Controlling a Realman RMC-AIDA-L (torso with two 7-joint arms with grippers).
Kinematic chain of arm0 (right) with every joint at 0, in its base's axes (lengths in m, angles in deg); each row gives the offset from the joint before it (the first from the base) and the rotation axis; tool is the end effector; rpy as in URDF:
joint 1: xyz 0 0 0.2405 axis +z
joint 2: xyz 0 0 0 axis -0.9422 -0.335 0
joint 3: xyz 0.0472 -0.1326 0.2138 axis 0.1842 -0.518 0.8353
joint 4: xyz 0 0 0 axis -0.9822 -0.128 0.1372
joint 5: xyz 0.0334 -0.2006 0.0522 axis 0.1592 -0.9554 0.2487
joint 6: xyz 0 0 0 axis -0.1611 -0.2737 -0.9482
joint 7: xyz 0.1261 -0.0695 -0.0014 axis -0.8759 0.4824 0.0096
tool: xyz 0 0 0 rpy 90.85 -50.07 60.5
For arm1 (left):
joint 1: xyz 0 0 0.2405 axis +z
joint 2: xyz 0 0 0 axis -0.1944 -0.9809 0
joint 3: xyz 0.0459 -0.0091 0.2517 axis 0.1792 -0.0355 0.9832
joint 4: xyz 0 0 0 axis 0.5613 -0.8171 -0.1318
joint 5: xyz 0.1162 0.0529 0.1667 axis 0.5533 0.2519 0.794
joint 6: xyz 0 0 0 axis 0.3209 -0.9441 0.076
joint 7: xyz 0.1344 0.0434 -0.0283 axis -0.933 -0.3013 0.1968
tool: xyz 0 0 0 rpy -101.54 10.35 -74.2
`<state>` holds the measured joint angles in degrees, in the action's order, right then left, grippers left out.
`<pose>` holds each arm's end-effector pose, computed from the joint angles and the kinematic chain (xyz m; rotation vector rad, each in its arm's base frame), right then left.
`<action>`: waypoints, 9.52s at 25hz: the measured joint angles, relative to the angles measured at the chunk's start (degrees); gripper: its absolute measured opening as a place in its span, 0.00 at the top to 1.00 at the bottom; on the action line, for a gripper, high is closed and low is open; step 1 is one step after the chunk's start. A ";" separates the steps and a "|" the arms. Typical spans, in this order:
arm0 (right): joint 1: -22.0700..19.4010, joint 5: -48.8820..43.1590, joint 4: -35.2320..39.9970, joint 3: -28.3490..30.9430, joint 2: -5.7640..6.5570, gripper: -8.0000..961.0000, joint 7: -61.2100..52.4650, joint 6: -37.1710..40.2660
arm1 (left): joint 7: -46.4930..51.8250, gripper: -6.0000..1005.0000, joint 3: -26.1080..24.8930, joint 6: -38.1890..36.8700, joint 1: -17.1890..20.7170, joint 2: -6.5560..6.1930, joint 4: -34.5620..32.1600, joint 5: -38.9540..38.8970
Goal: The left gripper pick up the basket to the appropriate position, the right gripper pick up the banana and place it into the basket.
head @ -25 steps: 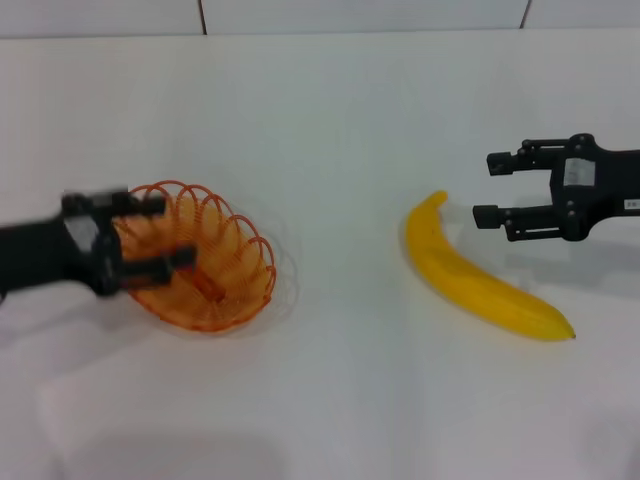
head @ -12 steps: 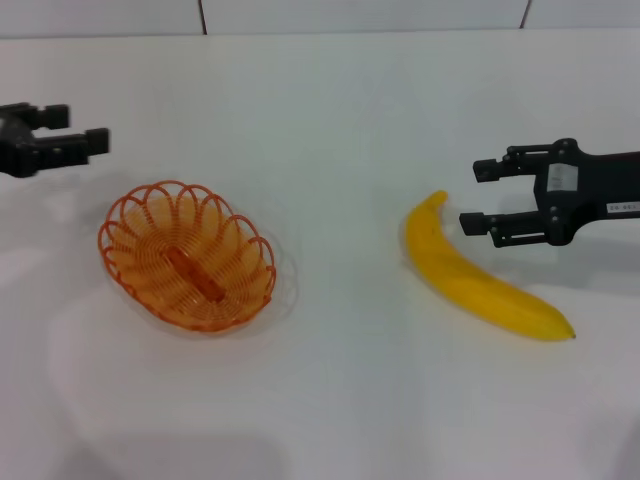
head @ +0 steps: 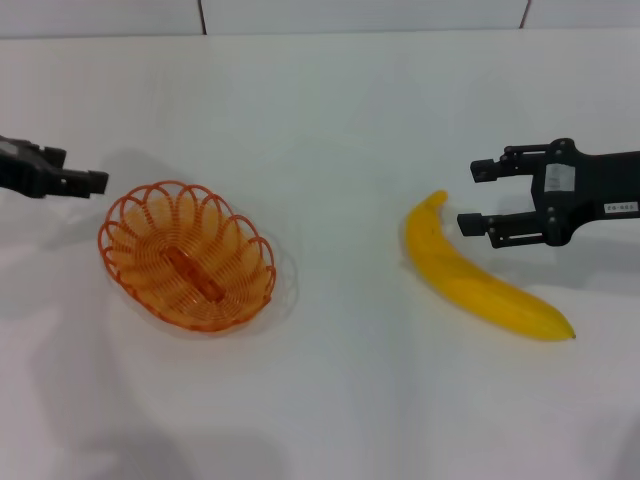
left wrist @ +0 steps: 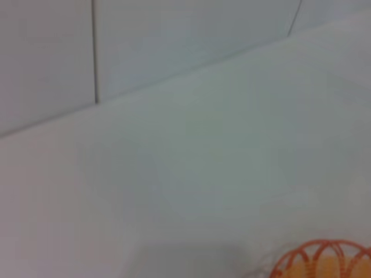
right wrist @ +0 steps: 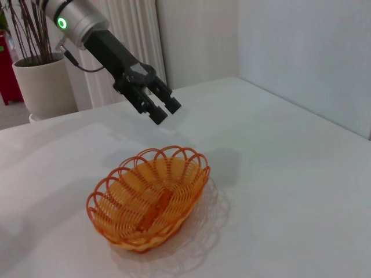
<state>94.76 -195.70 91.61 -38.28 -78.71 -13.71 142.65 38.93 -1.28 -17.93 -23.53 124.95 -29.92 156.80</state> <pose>0.2780 0.3273 0.0497 -2.7770 0.4590 0.4445 -0.2606 0.3886 0.0799 -2.5013 -0.8838 -0.0447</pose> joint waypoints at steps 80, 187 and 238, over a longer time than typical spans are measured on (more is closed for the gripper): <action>0.98 -2.92 -1.47 -0.17 -0.88 0.21 0.39 -2.99 | -3.48 0.90 5.46 2.61 -4.63 1.92 6.83 -2.27; 4.15 -10.13 -1.03 -0.21 -1.55 0.21 -4.19 -1.49 | -21.34 0.46 3.63 29.18 -4.51 2.74 34.02 -28.34; 0.12 -8.40 14.06 -2.24 -4.70 0.21 -11.30 -2.21 | -33.97 0.47 34.90 21.86 31.54 2.37 -1.75 -49.52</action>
<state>94.88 -204.10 105.67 -40.51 -83.41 -25.01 140.44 4.96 33.62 3.93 8.01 127.32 -31.67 107.29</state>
